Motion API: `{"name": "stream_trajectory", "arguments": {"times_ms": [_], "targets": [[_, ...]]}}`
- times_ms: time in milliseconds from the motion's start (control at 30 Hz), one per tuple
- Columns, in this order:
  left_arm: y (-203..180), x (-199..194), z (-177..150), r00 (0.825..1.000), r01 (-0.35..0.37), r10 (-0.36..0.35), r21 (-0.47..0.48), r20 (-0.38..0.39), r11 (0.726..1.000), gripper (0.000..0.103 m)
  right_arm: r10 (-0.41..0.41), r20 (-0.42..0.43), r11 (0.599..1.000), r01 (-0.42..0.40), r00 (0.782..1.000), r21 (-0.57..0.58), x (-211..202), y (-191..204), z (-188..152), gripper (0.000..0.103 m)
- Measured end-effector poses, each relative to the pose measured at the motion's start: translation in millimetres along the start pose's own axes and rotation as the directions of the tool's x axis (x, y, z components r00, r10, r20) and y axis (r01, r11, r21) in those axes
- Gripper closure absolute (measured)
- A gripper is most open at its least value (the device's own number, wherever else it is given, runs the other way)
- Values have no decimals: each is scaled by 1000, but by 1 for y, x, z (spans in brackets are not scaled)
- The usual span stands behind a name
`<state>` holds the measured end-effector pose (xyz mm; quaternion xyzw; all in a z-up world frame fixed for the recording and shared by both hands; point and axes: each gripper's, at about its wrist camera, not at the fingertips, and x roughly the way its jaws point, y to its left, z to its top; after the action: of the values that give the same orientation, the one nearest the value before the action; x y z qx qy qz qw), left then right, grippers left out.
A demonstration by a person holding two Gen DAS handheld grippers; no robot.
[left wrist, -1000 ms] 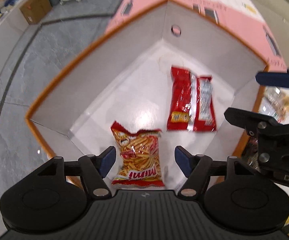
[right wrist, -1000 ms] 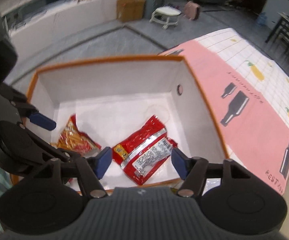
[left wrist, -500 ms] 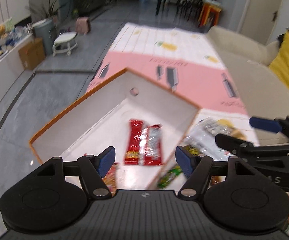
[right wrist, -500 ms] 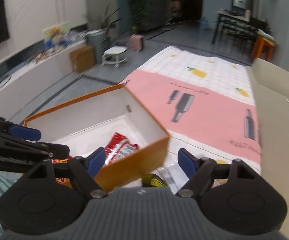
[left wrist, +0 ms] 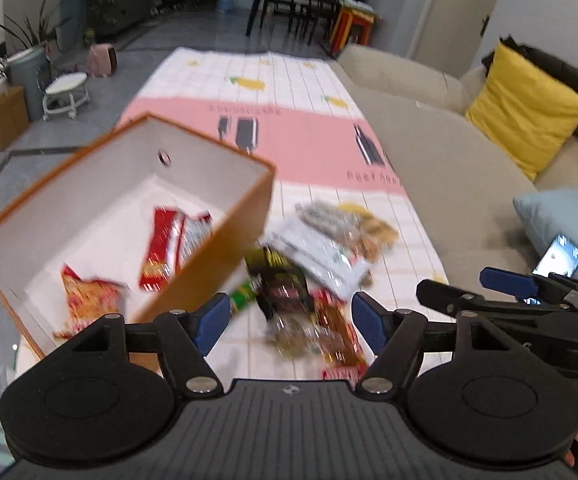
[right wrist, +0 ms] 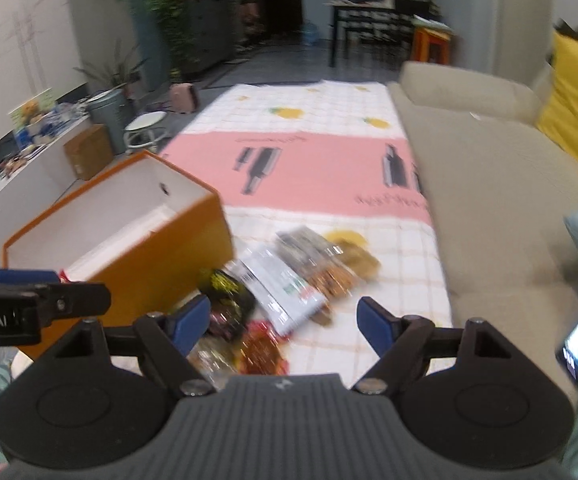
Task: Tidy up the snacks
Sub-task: 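Move both open tools back from the box toward the snack pile, then grasp the wrapped egg with the left tool while the right tool grasps the braised-meat pack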
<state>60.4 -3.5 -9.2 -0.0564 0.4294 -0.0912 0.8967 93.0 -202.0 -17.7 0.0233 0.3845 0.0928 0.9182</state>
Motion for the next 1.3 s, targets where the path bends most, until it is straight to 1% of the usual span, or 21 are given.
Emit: {"name": "stream_trajectory", "arguments": {"times_ms": [100,200,367,433,533,600,633,667,767,867,900,1000,1067,1100,1133,1167,1200,1267,1300], "targets": [[-7,6,-15,999,24,-24,-4,-41,1000,21,-18,-23,999,18,1000,26,-1,-11,-18,25],[-12,17,-29,996,17,-16,10,-91,1000,21,-47,-37,999,48,998,26,-1,-17,-35,21],[-5,39,-47,984,1,-4,-15,-176,1000,21,-57,-76,998,60,995,35,13,-23,-53,21],[0,45,-52,981,6,-12,-31,-191,1000,21,-44,-85,998,47,995,34,20,-24,-57,21],[5,55,-56,979,-8,0,-38,-202,999,21,-24,-92,999,27,995,34,28,-23,-58,21],[7,62,-57,976,0,-10,-43,-217,999,21,0,-92,1000,2,996,25,33,-20,-58,21],[7,65,-58,973,10,-20,-43,-231,999,21,10,-97,1000,-8,995,15,36,-18,-58,22],[7,69,-59,969,16,-25,-39,-246,999,24,15,-106,1000,-15,994,3,40,-15,-59,22],[6,79,-63,961,9,-13,-17,-278,1000,24,13,-140,1000,-16,990,-19,50,-11,-62,25],[7,88,-69,951,15,-17,-10,-310,1000,24,24,-166,1000,-25,986,-7,60,-14,-64,26],[7,90,-70,951,15,-17,-6,-308,1000,24,30,-173,1000,-31,984,-3,62,-15,-64,26],[11,95,-70,948,35,-44,-33,-315,999,25,44,-184,999,-42,982,13,69,-17,-65,27],[15,99,-71,941,50,-68,-64,-331,997,25,56,-189,998,-52,980,27,73,-18,-65,27],[14,101,-72,935,59,-77,-63,-347,996,27,61,-192,998,-56,979,35,75,-19,-65,27],[12,103,-73,928,58,-71,-48,-365,997,28,69,-197,997,-61,978,42,77,-20,-65,27],[10,105,-75,926,58,-64,-28,-373,998,31,76,-202,997,-68,976,47,79,-20,-65,27],[6,103,-77,933,53,-50,0,-358,999,35,78,-206,996,-70,975,47,81,-20,-65,27],[3,103,-77,935,55,-42,26,-353,998,51,74,-216,997,-67,974,38,84,-18,-67,27],[3,103,-76,935,54,-41,26,-352,998,51,76,-219,997,-70,973,34,85,-17,-67,27]]}}
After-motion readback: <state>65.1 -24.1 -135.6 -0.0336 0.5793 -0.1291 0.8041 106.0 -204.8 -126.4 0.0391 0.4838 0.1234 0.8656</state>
